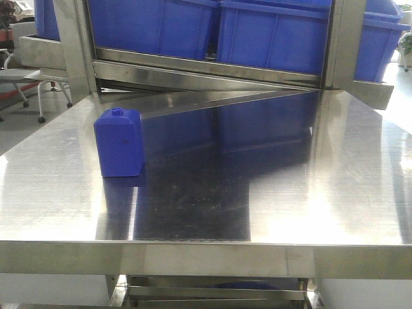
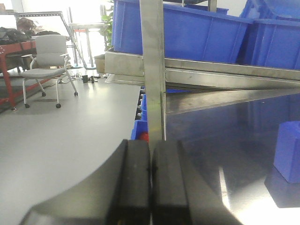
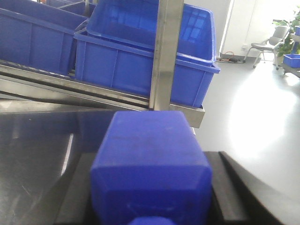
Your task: Pick and sort blue part to right shelf
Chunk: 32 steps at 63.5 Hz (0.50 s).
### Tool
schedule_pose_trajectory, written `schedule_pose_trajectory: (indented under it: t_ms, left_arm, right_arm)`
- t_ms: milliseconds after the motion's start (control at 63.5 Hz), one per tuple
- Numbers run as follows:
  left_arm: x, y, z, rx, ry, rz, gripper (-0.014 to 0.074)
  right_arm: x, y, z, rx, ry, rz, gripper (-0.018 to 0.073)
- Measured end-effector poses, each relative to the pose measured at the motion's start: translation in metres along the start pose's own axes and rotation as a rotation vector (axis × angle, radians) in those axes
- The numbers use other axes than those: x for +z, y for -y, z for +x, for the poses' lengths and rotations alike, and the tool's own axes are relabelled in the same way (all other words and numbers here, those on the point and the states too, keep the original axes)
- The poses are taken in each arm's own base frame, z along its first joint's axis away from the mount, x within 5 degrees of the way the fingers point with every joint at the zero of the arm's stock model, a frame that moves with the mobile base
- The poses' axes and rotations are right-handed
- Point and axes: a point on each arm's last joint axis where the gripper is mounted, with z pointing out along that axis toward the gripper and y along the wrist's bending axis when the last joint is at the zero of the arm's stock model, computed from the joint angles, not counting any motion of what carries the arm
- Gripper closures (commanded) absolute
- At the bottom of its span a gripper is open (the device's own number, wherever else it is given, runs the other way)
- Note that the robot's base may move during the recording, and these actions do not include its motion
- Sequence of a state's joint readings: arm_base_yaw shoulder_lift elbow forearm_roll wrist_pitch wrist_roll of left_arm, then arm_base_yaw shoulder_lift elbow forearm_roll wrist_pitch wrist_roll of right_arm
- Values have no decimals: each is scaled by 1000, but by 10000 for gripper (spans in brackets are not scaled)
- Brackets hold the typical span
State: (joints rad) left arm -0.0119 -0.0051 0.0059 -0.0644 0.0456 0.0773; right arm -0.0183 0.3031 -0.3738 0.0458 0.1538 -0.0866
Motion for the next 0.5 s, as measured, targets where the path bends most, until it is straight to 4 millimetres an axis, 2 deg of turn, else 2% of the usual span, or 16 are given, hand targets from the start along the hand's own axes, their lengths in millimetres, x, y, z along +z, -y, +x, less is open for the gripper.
schedule_pose_trajectory:
  t_ms: [142, 205, 331, 504]
  left_arm:
    - [0, 0, -1, -2, -7, 2, 472]
    - [-1, 0, -7, -2, -24, 5, 472]
    - [-4, 0, -37, -2, -8, 9, 472]
    - [4, 0, -73, -1, -32, 12, 472]
  right_arm:
    - [0, 0, 0, 0, 0, 0, 293]
    - [0, 0, 0, 0, 0, 0, 293]
    - [0, 0, 0, 0, 0, 0, 293]
    - [0, 0, 0, 0, 0, 0, 293]
